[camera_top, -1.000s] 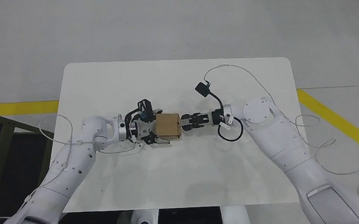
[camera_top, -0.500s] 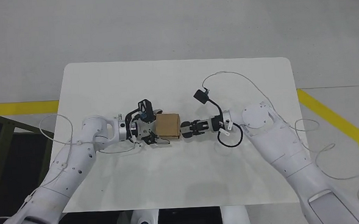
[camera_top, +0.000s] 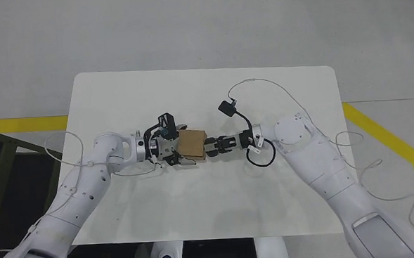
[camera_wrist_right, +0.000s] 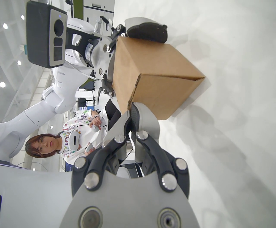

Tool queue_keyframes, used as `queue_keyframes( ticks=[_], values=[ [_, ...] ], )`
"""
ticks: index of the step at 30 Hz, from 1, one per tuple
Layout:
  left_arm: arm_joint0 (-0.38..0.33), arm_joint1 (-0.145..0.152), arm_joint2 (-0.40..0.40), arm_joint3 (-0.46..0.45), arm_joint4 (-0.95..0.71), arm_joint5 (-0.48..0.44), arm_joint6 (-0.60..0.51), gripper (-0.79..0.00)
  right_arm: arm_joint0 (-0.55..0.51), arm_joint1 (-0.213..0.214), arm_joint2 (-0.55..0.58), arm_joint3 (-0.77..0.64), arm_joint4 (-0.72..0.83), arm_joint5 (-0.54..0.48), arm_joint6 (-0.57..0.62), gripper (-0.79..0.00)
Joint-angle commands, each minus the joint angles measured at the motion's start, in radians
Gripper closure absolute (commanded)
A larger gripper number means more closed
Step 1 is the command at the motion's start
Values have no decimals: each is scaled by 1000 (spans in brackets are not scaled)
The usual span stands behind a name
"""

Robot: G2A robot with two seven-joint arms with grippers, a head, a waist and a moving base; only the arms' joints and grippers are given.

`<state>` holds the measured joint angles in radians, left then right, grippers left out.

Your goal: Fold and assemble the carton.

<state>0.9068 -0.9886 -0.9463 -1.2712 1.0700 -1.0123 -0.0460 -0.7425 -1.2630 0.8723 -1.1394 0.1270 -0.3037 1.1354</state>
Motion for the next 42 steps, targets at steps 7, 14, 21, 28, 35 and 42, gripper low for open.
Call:
queue_keyframes(
  ticks=[7,14,21,28,35,42],
  values=[
    [23,27,-50,-45,-114,0,-33,-785,-45,29,78,-32,7,-11,7,-55],
    [29,43,-88,-78,-192,0,-72,-785,-79,47,133,-69,25,-63,4,-203],
    [22,52,-146,-103,-253,42,-106,-785,-98,58,175,-87,35,-194,-40,-785],
    [2,60,-195,-77,-301,102,-177,-785,-85,64,238,-12,64,-417,-149,-785],
    [-43,68,-248,-35,-328,138,-225,-785,-29,81,329,77,-98,-565,-311,-785],
    [-104,71,-270,3,-353,143,-288,-785,-10,99,414,102,-351,-585,-533,-785]
  ],
)
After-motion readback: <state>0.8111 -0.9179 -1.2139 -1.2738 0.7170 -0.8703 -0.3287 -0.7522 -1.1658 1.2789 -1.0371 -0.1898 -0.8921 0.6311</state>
